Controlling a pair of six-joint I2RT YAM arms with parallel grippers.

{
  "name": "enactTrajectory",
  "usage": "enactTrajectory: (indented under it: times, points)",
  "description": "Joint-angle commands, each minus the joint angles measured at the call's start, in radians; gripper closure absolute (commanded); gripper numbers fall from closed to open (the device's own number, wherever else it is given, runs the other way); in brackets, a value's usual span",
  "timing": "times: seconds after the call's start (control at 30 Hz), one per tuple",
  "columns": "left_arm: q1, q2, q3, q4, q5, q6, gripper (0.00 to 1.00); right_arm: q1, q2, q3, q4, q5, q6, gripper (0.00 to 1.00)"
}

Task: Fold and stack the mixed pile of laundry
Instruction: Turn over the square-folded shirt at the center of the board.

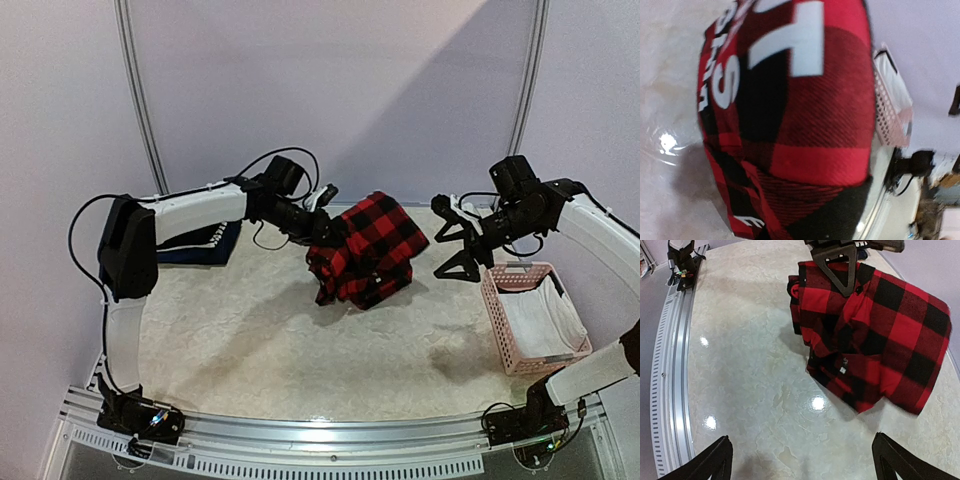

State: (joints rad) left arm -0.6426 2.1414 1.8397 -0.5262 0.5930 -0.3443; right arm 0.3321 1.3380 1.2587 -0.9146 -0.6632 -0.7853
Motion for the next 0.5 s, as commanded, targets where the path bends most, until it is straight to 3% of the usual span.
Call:
enactTrajectory:
  times: [0.0, 0.1, 0.17, 0.27, 0.4, 0.47]
  points:
    - [0.066, 0.005, -0.165, 0.549, 0.157, -0.545, 1.0, -0.017, -0.02, 0.004, 0.017, 0.017, 0.045, 0.02]
    - [0.089, 0.018, -0.259, 0.895, 0.177, -0.817, 1.0, -0.021, -0.02, -0.008, 0.017, 0.015, 0.047, 0.02]
    - [0.097, 0.025, -0.336, 1.185, 0.124, -1.027, 1.0, -0.021, -0.023, -0.018, 0.023, 0.012, 0.049, 0.02]
    - [0.097, 0.03, -0.388, 1.449, 0.023, -1.2, 1.0, -0.021, -0.026, -0.032, 0.038, 0.001, 0.061, 0.02]
    - [0.09, -0.063, -0.535, 1.441, -0.137, -1.196, 1.0, -0.022, -0.022, -0.038, 0.045, -0.006, 0.073, 0.02]
    - [0.081, -0.143, -0.653, 1.392, -0.282, -1.171, 1.0, -0.022, -0.02, -0.042, 0.043, -0.004, 0.075, 0.02]
